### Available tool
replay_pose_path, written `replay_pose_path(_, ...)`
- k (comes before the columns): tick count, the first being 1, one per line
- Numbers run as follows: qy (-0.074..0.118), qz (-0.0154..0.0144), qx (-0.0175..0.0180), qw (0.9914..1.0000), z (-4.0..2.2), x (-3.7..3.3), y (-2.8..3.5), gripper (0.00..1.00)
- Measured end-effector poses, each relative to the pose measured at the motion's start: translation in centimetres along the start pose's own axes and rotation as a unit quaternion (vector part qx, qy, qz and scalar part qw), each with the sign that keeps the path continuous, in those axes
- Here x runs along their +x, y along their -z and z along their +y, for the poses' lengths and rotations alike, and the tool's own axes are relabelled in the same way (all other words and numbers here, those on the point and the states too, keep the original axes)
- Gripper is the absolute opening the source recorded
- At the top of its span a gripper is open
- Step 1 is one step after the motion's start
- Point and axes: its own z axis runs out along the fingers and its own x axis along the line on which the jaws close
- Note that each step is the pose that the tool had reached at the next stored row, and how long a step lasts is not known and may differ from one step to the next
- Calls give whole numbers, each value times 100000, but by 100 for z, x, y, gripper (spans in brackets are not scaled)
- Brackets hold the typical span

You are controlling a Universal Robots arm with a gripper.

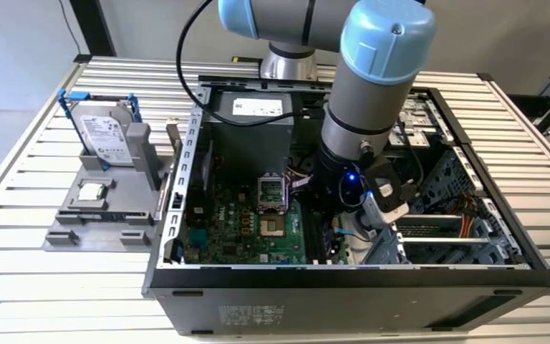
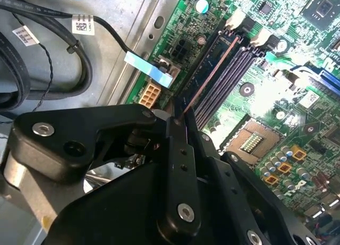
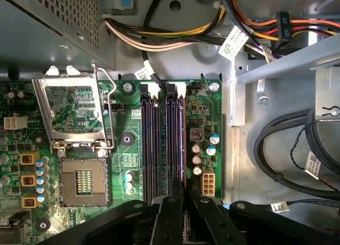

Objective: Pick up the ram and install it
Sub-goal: 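Insert the ram into the slot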

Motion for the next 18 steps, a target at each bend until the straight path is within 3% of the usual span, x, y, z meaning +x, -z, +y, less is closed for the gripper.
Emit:
replay_pose_path(3, 1, 2, 5, 100000, 0, 0, 0, 100)
replay_pose_path(5, -113, 24, -116, 100000, 0, 0, 34, 100)
replay_pose_path(14, -252, 40, -125, 100000, -2, -8, 417, 100)
replay_pose_path(15, -255, 47, -134, 100000, -2, -9, 511, 0)
replay_pose_path(18, -255, 53, -142, 100000, -2, -10, 571, 0)
